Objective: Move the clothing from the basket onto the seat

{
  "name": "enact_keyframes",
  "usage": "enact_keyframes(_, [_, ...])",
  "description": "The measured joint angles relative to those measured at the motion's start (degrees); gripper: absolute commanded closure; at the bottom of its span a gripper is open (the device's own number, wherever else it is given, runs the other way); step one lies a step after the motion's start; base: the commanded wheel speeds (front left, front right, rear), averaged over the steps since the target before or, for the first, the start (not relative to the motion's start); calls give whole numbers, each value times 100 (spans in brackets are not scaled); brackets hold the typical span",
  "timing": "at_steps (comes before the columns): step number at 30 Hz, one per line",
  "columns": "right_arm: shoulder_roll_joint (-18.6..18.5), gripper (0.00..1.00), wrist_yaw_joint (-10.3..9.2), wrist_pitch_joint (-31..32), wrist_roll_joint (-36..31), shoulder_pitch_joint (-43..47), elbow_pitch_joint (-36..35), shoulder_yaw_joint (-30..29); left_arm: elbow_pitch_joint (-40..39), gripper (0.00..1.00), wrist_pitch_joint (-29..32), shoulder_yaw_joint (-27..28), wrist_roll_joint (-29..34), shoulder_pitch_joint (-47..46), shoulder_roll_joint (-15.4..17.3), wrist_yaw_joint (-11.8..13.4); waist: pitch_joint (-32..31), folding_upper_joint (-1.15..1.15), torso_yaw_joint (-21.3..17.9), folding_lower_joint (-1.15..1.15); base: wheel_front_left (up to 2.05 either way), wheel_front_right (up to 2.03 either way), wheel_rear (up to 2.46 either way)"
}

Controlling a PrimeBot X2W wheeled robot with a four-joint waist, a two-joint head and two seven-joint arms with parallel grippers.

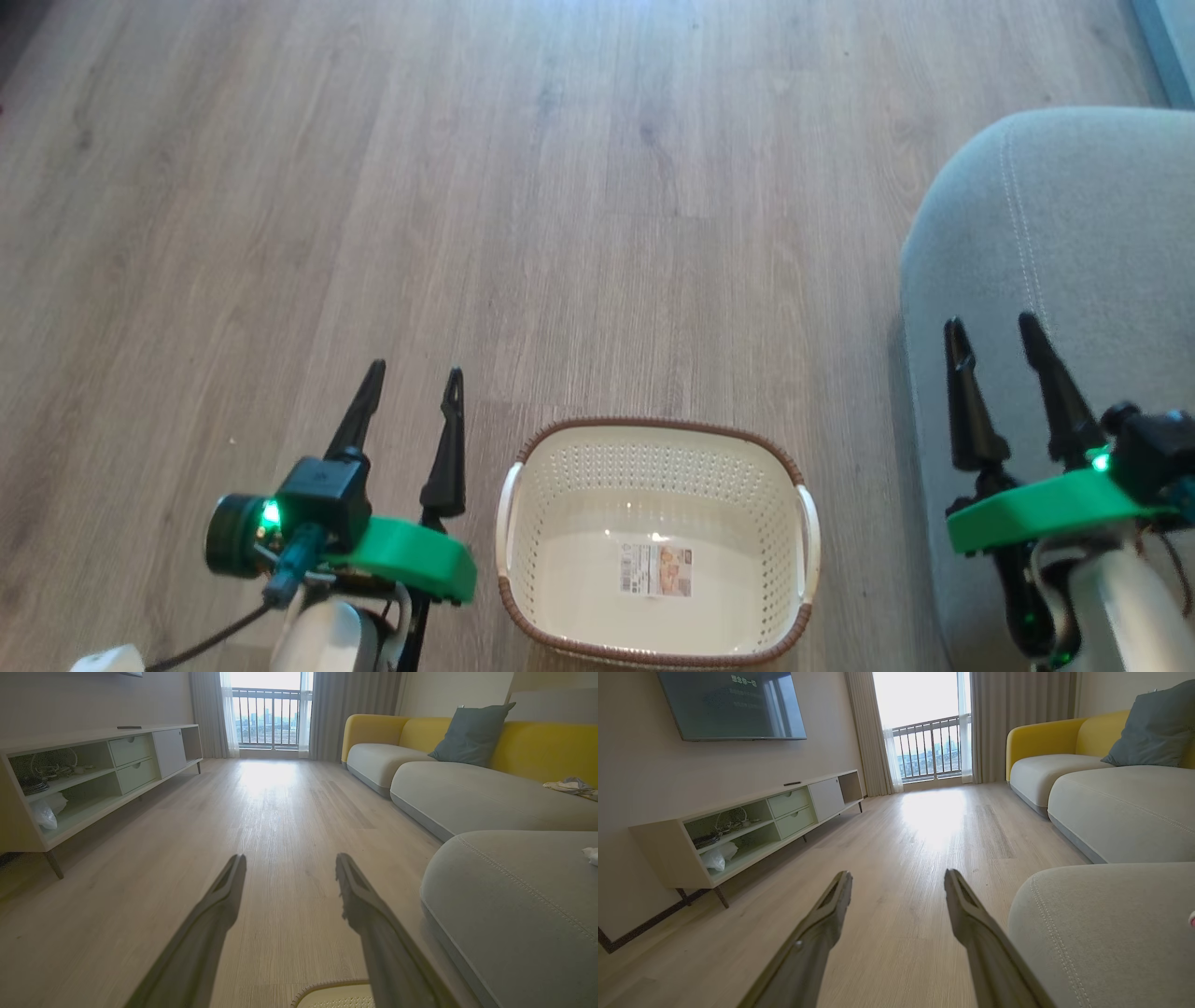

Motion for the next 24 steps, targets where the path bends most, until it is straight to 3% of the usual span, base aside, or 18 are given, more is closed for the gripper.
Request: enact_keyframes(24, [226,0,0,0,-331,219,366,-34,229,0,0,-3,18,93,0,-14,-33,0,53,0,0,0,0])
